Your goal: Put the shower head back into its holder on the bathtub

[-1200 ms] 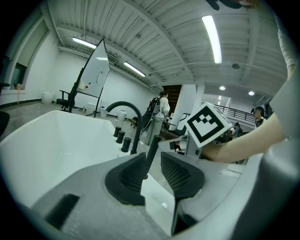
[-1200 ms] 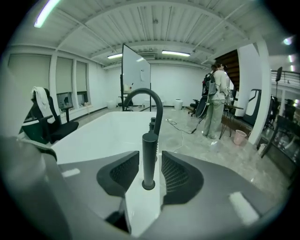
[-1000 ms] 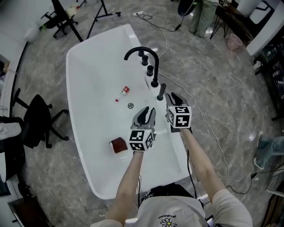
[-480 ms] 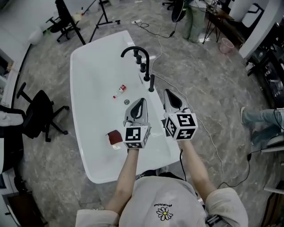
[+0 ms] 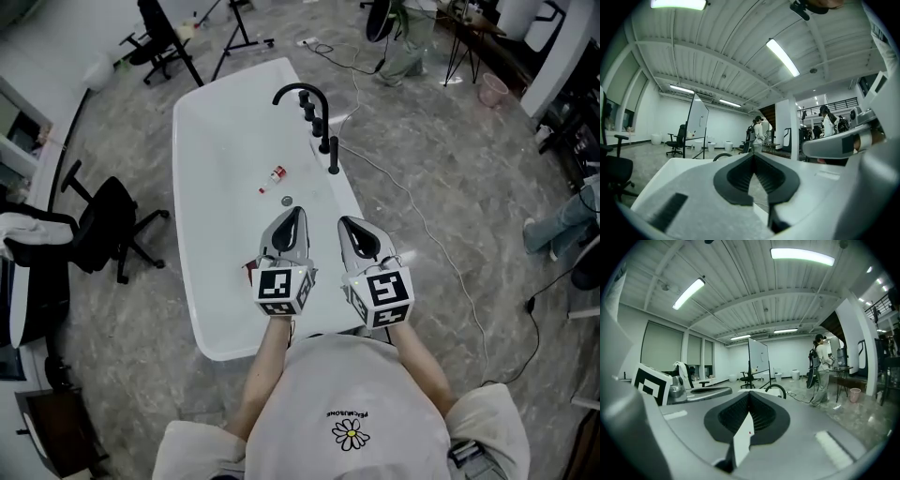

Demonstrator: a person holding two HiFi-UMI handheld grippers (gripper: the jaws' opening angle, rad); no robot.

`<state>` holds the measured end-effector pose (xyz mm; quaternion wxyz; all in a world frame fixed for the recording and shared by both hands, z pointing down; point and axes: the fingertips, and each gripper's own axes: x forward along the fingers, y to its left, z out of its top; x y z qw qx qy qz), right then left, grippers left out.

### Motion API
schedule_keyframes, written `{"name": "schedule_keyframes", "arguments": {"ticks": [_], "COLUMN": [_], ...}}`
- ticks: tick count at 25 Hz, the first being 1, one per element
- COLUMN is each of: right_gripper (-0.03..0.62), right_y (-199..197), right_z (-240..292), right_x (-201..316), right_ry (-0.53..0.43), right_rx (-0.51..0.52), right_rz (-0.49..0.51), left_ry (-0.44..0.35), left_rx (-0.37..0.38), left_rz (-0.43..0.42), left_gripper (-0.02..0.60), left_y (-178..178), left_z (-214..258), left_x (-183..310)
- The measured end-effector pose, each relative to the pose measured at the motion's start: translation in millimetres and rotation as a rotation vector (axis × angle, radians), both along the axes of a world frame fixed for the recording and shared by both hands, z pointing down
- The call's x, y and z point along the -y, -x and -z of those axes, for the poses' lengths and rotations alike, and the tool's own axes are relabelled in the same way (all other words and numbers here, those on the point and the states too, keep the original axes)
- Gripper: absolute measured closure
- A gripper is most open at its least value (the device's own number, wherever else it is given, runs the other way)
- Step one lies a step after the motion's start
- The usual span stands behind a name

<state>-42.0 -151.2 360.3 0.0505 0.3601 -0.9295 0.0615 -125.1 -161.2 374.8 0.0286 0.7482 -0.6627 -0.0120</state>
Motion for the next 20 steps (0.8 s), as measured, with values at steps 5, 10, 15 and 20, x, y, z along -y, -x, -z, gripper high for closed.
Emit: {"name": "schedule_keyframes", "arguments": {"ticks": [5, 10, 15, 20], "right_gripper": [0.589, 0.588, 0.588, 0.588], "right_y": [1.4, 4.9, 1.1, 2.9], "right_z": [12.0, 19.5, 20.2, 17.9], "right_x": [-9.4, -16.3, -24.0, -29.2], "right_ry": [-0.007, -0.012, 0.002, 0.009], "right_rx": [0.028, 0.054, 0.089, 0.102], "right_rz": [0.019, 0.018, 0.035, 0.042], "left_ry": [-0.044, -0.063, -0.084, -0.099], "left_rx": [0.008, 0.016, 0.013, -0.003], "left_rz": [0.016, 0.017, 0.032, 0.045], "left_gripper": [0.586, 0.586, 0.586, 0.586], "left_y": [1.9, 6.2, 5.5, 14.2], "left_z": [20.2, 30.0, 35.2, 35.8], "left_x": [-11.6, -21.4, -30.8, -37.4]}}
